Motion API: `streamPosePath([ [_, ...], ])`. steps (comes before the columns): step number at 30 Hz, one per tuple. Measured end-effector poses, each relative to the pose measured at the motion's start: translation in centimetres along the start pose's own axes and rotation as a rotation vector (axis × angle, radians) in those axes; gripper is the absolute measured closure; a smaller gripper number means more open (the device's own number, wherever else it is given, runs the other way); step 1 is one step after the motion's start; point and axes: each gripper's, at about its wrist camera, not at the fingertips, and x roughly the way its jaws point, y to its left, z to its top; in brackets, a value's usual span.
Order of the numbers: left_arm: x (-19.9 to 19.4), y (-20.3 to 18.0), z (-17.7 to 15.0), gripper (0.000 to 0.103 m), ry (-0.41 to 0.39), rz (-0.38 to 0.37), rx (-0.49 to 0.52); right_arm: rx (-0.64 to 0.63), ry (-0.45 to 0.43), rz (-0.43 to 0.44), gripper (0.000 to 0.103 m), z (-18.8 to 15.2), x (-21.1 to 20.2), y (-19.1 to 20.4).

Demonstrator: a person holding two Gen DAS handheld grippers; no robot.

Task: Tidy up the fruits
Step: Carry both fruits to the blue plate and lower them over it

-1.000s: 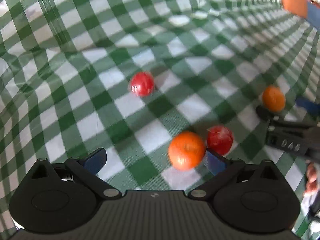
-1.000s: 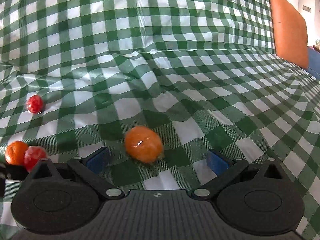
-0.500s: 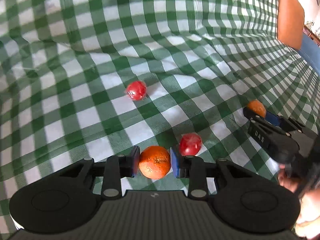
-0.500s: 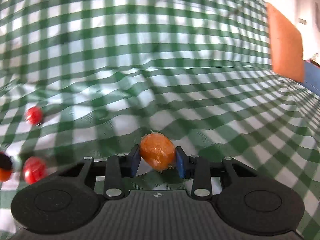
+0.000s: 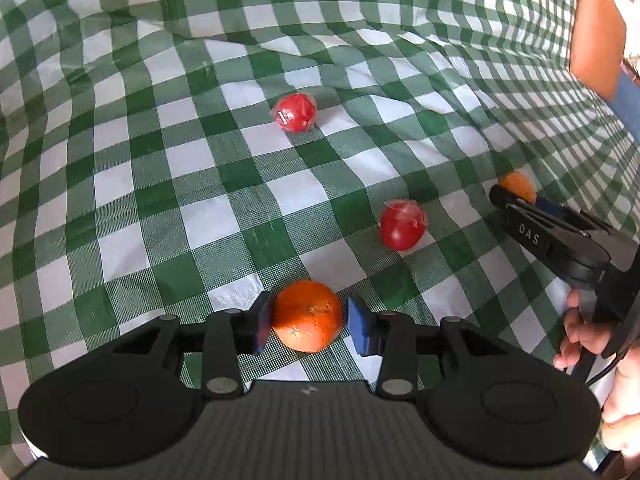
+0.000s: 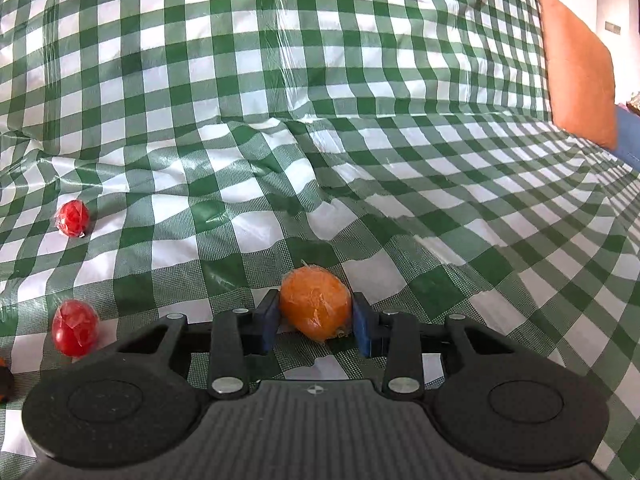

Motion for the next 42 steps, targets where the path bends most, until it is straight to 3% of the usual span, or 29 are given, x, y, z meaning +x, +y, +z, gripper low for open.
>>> streamPosePath([
  [3,-1.2,-0.7,-0.1,0.066,-0.029,0.018,-0.003,0.007,-0.005,0.006,0.064,0.2,0.0,-0.1],
  [6,-3.3,-0.8,-0.1,0.066,-0.041,0.03,-0.035,0.057,-0.073,0.012,0.064,0.6,-1.1,-0.6],
  [9,-7.6,-0.6,-1.0,0.065,-0.051,0.034,-0.076,0.05,-0.139,0.004,0.064,0.7,-3.1,-0.6],
  [13,-15.3,-0.4,-4.5,0.065,-0.08,0.066,-0.105,0.065,-0.147,0.027,0.064,0.8,-8.7,-1.2],
  [18,-23.6,0.2,-11.1,0.065,-0.085,0.097,-0.171,0.01,-0.152,0.179,0.064,-0.3,-19.5,-1.3],
  [21,-27.2,0.7,-14.8,0.065,-0.079,0.112,-0.214,-0.062,-0.101,0.298,0.064,-2.6,-26.5,-0.5],
  [24,-30.3,0.7,-18.1,0.065,-0.073,0.203,-0.219,-0.112,-0.038,0.406,0.064,-4.8,-32.0,1.0],
  [27,-33.4,1.3,-21.2,0.065,-0.119,0.223,-0.242,-0.185,-0.013,0.515,0.064,-6.9,-37.0,3.3],
  [34,-38.2,1.7,-26.1,0.065,-0.222,0.239,-0.318,-0.364,-0.095,0.65,0.064,-8.1,-44.4,8.1],
  [42,-42.3,2.9,-28.6,0.065,-0.293,0.244,-0.343,-0.393,-0.131,0.676,0.064,-8.2,-47.7,10.1],
])
